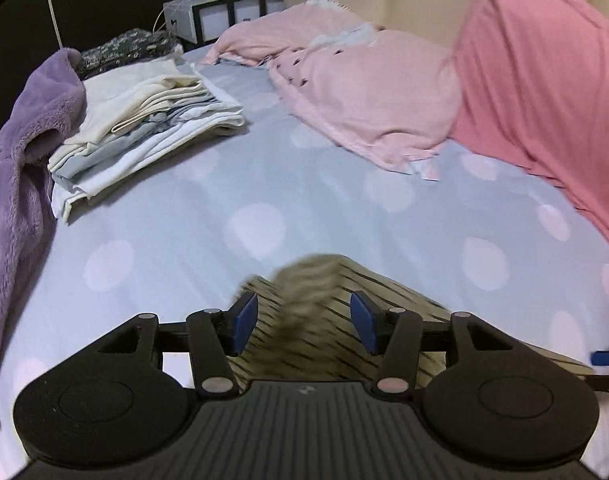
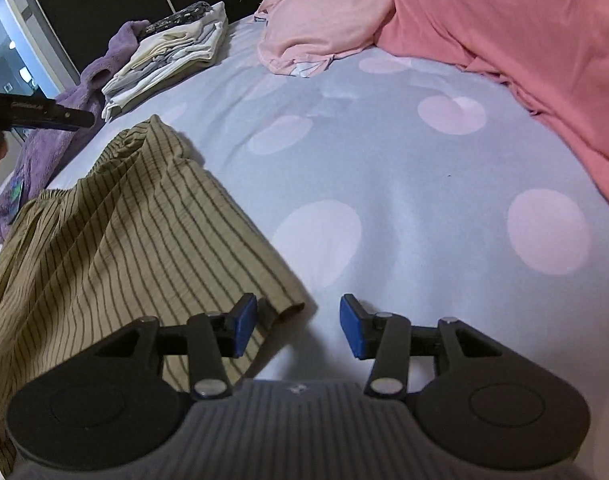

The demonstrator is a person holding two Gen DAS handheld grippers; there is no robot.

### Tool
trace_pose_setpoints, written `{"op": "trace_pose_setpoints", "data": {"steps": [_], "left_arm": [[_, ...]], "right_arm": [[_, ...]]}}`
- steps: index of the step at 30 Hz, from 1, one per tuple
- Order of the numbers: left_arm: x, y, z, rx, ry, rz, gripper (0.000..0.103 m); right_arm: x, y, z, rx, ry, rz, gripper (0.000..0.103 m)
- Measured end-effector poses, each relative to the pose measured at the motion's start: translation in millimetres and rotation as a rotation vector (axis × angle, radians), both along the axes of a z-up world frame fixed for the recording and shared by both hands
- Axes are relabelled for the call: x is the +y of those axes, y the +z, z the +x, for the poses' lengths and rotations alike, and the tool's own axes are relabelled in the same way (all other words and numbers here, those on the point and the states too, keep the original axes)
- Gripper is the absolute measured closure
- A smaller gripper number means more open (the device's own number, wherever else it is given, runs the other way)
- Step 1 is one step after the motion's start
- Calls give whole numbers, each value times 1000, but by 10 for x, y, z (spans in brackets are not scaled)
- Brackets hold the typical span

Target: Fold clothes

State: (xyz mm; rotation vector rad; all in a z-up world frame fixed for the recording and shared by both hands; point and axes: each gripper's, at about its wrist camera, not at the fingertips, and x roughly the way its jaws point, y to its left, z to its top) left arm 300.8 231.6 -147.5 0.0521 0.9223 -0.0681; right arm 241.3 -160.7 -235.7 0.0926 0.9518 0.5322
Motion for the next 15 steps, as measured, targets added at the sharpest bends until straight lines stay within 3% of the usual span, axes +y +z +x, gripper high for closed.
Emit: {"op": "trace_pose_setpoints", "data": {"steps": [7,11,15], "left_arm": [[257,-371,421,145,26,-65,59],[295,-536,526,204,43,-110,71],[265,-601,590,225,51,-95,71]], "right_arm": [[47,-100,205,10,22,44,54],[44,-107,223,8,43,52,55],[13,-89,186,30,75,69,71]]}}
